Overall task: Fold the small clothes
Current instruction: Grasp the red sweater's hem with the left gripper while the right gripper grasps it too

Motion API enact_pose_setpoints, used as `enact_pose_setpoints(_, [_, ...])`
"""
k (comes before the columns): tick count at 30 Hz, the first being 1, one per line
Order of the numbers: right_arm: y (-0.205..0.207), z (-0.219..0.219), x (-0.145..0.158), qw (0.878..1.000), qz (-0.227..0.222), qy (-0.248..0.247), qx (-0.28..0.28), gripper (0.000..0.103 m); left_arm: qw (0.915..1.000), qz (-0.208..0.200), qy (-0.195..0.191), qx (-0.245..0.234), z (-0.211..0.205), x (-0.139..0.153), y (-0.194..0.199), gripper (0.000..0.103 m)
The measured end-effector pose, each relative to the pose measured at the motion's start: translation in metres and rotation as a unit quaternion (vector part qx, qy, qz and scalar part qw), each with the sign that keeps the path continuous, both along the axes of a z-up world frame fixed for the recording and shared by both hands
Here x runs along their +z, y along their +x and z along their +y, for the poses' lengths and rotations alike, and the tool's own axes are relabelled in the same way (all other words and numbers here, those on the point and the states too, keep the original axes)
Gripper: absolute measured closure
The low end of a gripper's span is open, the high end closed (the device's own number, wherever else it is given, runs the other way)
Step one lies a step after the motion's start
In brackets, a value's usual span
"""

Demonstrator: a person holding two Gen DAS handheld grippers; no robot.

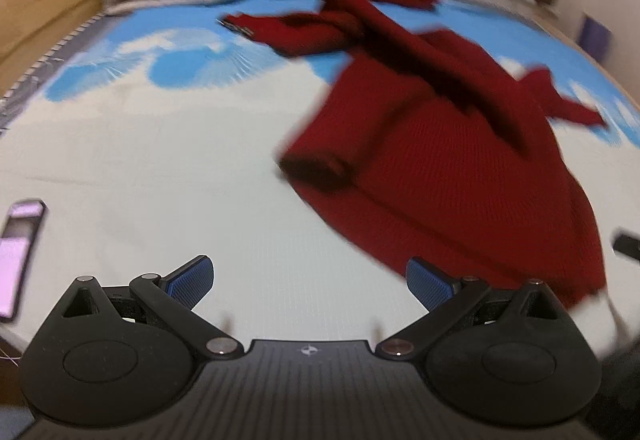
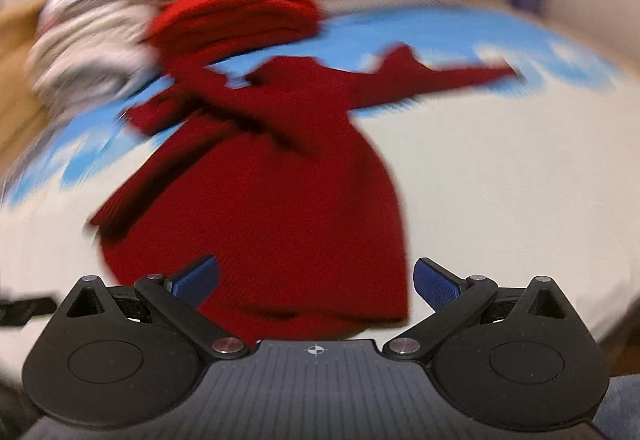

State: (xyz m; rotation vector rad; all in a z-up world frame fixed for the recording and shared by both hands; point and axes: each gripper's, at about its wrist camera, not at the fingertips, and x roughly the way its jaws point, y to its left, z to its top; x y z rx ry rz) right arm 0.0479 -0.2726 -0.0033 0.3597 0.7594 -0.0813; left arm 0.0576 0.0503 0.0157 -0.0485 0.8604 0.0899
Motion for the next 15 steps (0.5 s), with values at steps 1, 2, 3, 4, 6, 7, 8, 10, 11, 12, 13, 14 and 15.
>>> enact_pose_setpoints(1, [0.012, -0.010, -0.005, 0.999, 0.019, 0.024, -0.013, 0.001, 1.0000, -0.008, -0.003, 0.003, 0.005, 0.004, 0.010, 0.000])
enact_pose_setpoints(2, [0.025, -0.020, -0.011, 0.998, 0.039, 0.049, -0.024, 0.001, 0.9999, -0.009, -0.007, 0.000, 0.009, 0.006, 0.024, 0.000])
enact_pose_setpoints(3, [0.038, -0.030, -0.018, 0.995, 0.061, 0.073, -0.035, 0.001, 0.9999, -0.002, -0.015, -0.008, 0.013, 0.006, 0.041, 0.000])
enact_pose_setpoints(4, [0.049, -0.038, -0.025, 0.992, 0.081, 0.089, -0.047, 0.001, 0.9997, 0.007, -0.022, -0.012, 0.016, 0.005, 0.058, 0.000])
enact_pose_setpoints(6, [0.060, -0.051, -0.034, 0.987, 0.100, 0.105, -0.069, 0.001, 0.9988, 0.018, -0.045, -0.011, 0.024, 0.000, 0.088, 0.000])
enact_pose_setpoints(7, [0.063, -0.055, -0.036, 0.986, 0.104, 0.109, -0.076, 0.001, 0.9983, 0.019, -0.055, -0.004, 0.027, -0.005, 0.103, 0.000])
enact_pose_setpoints(8, [0.065, -0.057, -0.038, 0.985, 0.108, 0.112, -0.078, 0.001, 0.9980, 0.021, -0.059, 0.006, 0.030, -0.009, 0.114, 0.000])
enact_pose_setpoints(10, [0.073, -0.058, -0.043, 0.983, 0.117, 0.121, -0.068, 0.001, 0.9972, 0.041, -0.059, 0.023, 0.034, -0.023, 0.139, 0.001])
enact_pose_setpoints(11, [0.078, -0.058, -0.046, 0.982, 0.126, 0.127, -0.057, 0.001, 0.9965, 0.049, -0.062, 0.027, 0.037, -0.027, 0.150, 0.002])
enact_pose_setpoints(12, [0.084, -0.056, -0.049, 0.981, 0.137, 0.133, -0.044, 0.001, 0.9958, 0.058, -0.066, 0.029, 0.037, -0.033, 0.159, 0.005])
enact_pose_setpoints(13, [0.090, -0.056, -0.052, 0.980, 0.146, 0.134, -0.035, 0.001, 0.9952, 0.062, -0.070, 0.028, 0.038, -0.036, 0.165, 0.005])
enact_pose_setpoints(14, [0.095, -0.055, -0.053, 0.980, 0.148, 0.126, -0.029, 0.000, 0.9949, 0.062, -0.076, 0.025, 0.038, -0.037, 0.170, 0.005])
enact_pose_setpoints(15, [0.096, -0.052, -0.053, 0.982, 0.148, 0.116, -0.023, 0.000, 0.9948, 0.059, -0.080, 0.025, 0.037, -0.038, 0.174, 0.010])
